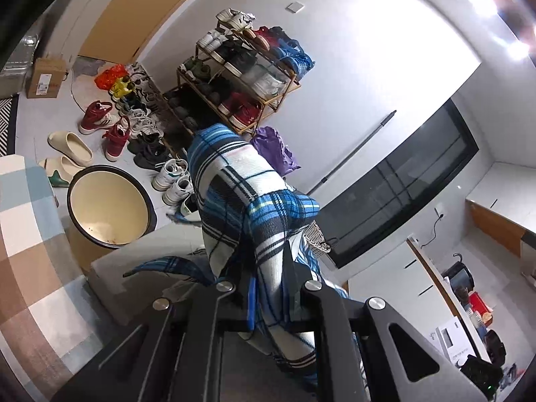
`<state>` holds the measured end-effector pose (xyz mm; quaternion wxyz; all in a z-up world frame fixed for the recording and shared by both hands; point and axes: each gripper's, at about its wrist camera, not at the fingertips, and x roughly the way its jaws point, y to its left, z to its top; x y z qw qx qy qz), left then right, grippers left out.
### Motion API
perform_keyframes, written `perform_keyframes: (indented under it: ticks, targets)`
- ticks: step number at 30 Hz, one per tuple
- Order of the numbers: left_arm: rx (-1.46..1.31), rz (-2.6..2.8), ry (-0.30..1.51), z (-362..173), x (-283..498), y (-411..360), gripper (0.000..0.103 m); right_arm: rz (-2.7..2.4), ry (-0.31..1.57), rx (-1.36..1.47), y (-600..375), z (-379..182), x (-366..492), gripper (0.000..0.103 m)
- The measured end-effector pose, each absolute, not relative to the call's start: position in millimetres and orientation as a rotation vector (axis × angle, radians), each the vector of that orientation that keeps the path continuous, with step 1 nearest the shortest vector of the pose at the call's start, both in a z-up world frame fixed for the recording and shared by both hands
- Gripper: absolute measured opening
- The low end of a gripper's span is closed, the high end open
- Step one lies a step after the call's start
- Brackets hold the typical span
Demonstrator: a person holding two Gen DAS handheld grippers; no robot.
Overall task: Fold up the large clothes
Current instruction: 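Lower the folded shirt onto the stack on the grey mattress with both grippers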
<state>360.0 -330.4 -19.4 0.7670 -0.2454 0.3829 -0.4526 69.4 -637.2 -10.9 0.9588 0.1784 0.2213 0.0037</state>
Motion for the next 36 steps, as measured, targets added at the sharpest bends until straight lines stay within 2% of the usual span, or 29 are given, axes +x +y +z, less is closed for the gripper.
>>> perform_keyframes:
  ticks: [4, 6, 7, 8, 9, 11, 13, 14, 19, 24, 27, 29, 31, 34, 36]
  targets:
    - [-0.601, -0.986, 0.94, -53.3, 364.1, -319.4, 0.007, 0.066, 0.639, 0.421, -619.2, -73.2, 75.3, 0.022]
    - [-0.664, -0.984, 0.974, -67.7, 365.9, -307.7, 0.008, 0.088, 0.645, 0.442, -618.5, -80.9, 68.2, 0.029]
    - [-0.69, -0.972, 0.983, -71.4, 366.7, -300.4, 0.012, 0.103, 0.652, 0.458, -620.0, -81.3, 66.8, 0.034]
    - [-0.705, -0.966, 0.989, -70.8, 367.1, -296.0, 0.013, 0.129, 0.667, 0.475, -621.5, -81.3, 67.2, 0.044]
    - [-0.721, -0.966, 0.987, -69.2, 367.7, -290.4, 0.017, 0.151, 0.672, 0.492, -624.7, -81.3, 65.1, 0.047]
    - [-0.725, -0.957, 0.989, -61.3, 368.7, -283.8, 0.027, 0.146, 0.652, 0.501, -636.8, -76.5, 55.0, 0.052]
    - [-0.707, -0.933, 0.987, -52.5, 370.4, -282.0, 0.058, 0.129, 0.621, 0.546, -654.4, -74.8, 49.2, 0.06]
    - [-0.695, -0.915, 0.984, -48.9, 372.3, -283.7, 0.06, 0.123, 0.603, 0.588, -665.0, -75.2, 46.4, 0.061]
    - [-0.651, -0.921, 1.088, -55.1, 384.0, -316.2, 0.06, 0.104, 0.539, 0.765, -697.1, -74.7, 45.2, 0.061]
    - [-0.623, -0.805, 1.05, -59.2, 390.1, -324.9, 0.059, 0.091, 0.514, 0.811, -714.9, -71.4, 50.1, 0.063]
    - [-0.624, -0.783, 1.023, -64.6, 389.8, -326.2, 0.027, 0.068, 0.554, 0.822, -712.3, -78.1, 66.4, 0.06]
    - [-0.592, -0.75, 1.019, -69.5, 384.6, -325.3, 0.027, 0.031, 0.603, 0.761, -705.8, -80.0, 66.1, 0.055]
    - [-0.555, -0.733, 1.035, -72.9, 381.4, -320.5, 0.03, 0.015, 0.644, 0.695, -698.8, -78.4, 59.4, 0.055]
    - [-0.559, -0.714, 1.042, -67.2, 381.1, -303.4, 0.035, -0.006, 0.665, 0.622, -695.5, -69.5, 40.0, 0.059]
    - [-0.529, -0.705, 1.025, -57.7, 376.4, -297.5, 0.037, -0.022, 0.63, 0.603, -697.0, -60.1, 24.9, 0.07]
